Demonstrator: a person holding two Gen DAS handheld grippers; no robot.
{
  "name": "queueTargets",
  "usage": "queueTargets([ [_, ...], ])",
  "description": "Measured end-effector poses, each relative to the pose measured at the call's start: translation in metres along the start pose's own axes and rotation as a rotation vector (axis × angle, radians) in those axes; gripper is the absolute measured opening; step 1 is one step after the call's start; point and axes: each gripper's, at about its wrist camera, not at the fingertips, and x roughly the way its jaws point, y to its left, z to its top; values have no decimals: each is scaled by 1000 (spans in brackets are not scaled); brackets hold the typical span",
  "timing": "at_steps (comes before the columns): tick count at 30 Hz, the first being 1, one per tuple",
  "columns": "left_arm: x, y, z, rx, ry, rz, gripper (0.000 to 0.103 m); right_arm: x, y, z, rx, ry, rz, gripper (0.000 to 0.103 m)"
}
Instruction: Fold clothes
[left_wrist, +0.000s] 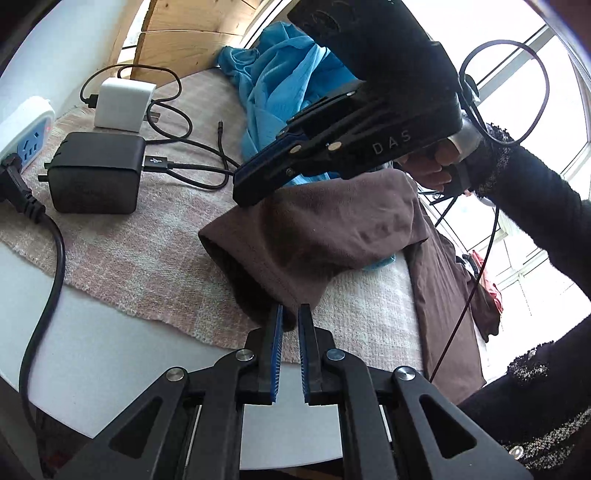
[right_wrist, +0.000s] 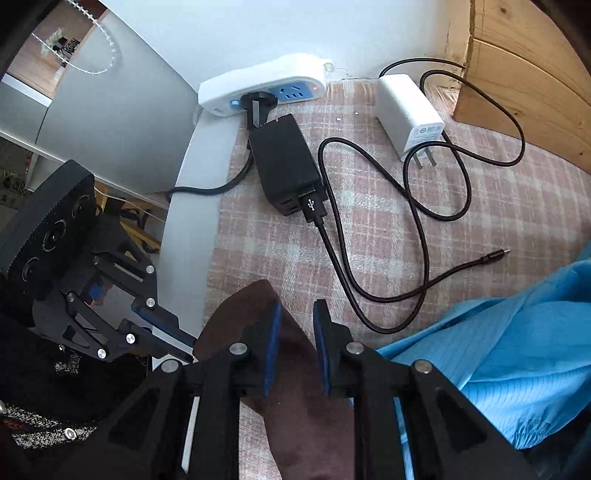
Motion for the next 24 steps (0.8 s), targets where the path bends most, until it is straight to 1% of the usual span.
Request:
queueTargets([
  [1,6,3,2,-2,15,22,17,1,0,0,-2,-5,-13,18],
  [2,14,7,4,-13,48,67,15,3,0,0,-3,-3,-44,18],
  [3,17,11,6,-27,67,93,9,3,-1,-1,4,-3,-63,18],
  [4,14,14,8,-47,70,96,3,0,-3,-3,23,-8,-61,18],
  [5,8,16,10,-59,63,98,3,-6,-4,-6,42,-20,-51,18],
  [7,-10,17,11,-63,26,98,3,-28,-2,-19,62,-71,-37,18],
  [8,-18,17,11,-66,14,92,5,-39,0,-28,71,-95,-36,18],
  [9,-23,15,10,-72,8,78,9,-49,2,-39,82,-116,-34,19],
  [10,-28,13,9,-75,6,66,22,-58,3,-52,105,-136,-38,20],
  [11,-27,8,8,-69,12,63,32,-63,3,-71,149,-156,-52,24],
  [12,-23,2,8,-57,24,67,34,-68,4,-90,193,-176,-66,28],
  [13,-19,-4,7,-44,37,72,36,-73,4,-109,237,-196,-80,30],
  [14,-14,-9,6,-29,50,88,37,-79,4,-128,280,-216,-93,31],
  [16,-2,-18,5,8,79,149,37,-89,4,-165,368,-256,-121,31],
  [17,4,-23,5,26,94,180,35,-95,4,-184,411,-275,-135,31],
  [18,8,-30,4,60,102,213,35,-100,4,-203,455,-295,-148,31],
  [19,9,-38,3,112,104,238,35,-104,4,-224,496,-313,-199,31],
  [21,13,-55,1,214,118,259,35,-110,12,-265,549,-323,-405,31],
  [22,17,-61,2,256,135,259,35,-112,14,-284,579,-319,-481,31],
  [23,22,-66,3,295,156,266,35,-112,11,-304,624,-311,-508,31],
  [24,30,-71,5,334,184,275,35,-112,7,-323,670,-312,-511,31],
])
